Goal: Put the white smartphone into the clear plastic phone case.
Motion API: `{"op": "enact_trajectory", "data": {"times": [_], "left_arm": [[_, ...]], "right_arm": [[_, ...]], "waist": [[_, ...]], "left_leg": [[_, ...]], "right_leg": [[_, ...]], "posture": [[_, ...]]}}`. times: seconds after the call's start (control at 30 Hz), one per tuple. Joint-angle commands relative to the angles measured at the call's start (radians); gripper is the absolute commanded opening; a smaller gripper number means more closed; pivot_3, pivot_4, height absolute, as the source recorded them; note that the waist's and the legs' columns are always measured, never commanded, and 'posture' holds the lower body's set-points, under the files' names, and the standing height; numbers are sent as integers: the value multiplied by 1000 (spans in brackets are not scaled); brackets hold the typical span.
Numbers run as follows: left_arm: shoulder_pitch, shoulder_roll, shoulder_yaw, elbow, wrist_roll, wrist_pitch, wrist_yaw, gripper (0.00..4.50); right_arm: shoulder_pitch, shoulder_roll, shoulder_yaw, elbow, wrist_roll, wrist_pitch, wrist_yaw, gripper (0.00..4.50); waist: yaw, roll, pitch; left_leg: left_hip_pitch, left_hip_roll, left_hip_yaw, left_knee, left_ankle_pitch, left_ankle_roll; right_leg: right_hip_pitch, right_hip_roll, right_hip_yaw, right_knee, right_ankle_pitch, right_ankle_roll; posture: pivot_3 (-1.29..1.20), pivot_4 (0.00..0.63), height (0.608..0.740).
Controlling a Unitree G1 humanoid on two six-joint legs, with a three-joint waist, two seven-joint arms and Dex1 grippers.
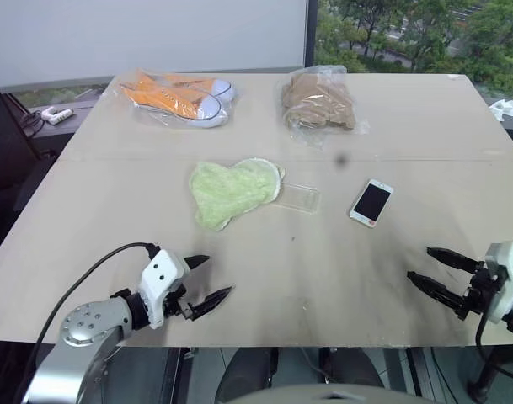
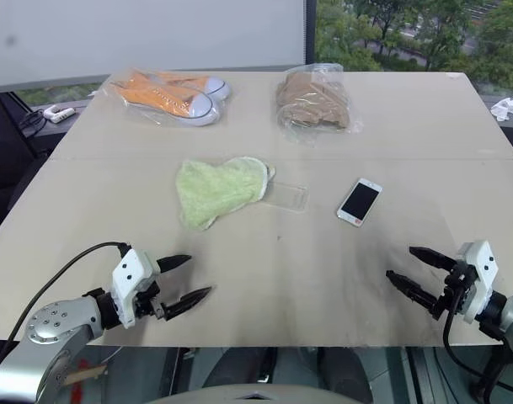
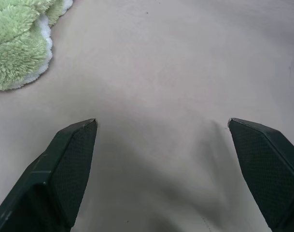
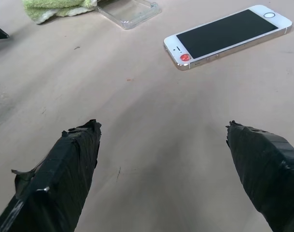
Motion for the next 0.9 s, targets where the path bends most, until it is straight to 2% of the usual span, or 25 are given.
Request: {"op": "enact_trajectory", "data": {"times": [0.03, 0.7, 0.8, 0.9], "left_arm": [[-7, 4, 19, -12, -16, -14, -4, 4434], [-49, -6, 33, 1, -65, 7, 2, 4434], [-123, -12, 45, 38, -96, 25, 9, 4434], [-250, -14, 20, 118, -65, 42, 47, 4434]], "right_arm": [[-5, -10, -20, -1, 15, -19, 14, 4483], [-11, 2, -5, 27, 14, -50, 34, 4483], [-10, 1, 4, 4, 24, -42, 43, 4483], [-20, -1, 17, -58, 60, -15, 43, 4483]], "waist": [[0, 0, 0], [0, 0, 0], [2, 0, 0], [0, 0, 0]], "left_leg": [[0, 0, 0, 0, 0, 0], [0, 0, 0, 0, 0, 0], [0, 0, 0, 0, 0, 0], [1, 0, 0, 0, 0, 0]], "right_leg": [[0, 0, 0, 0, 0, 0], [0, 0, 0, 0, 0, 0], [0, 0, 0, 0, 0, 0], [0, 0, -1, 1, 0, 0]], "posture": [[0, 150, 740], [0, 150, 740], [0, 150, 740], [0, 150, 740]]}}
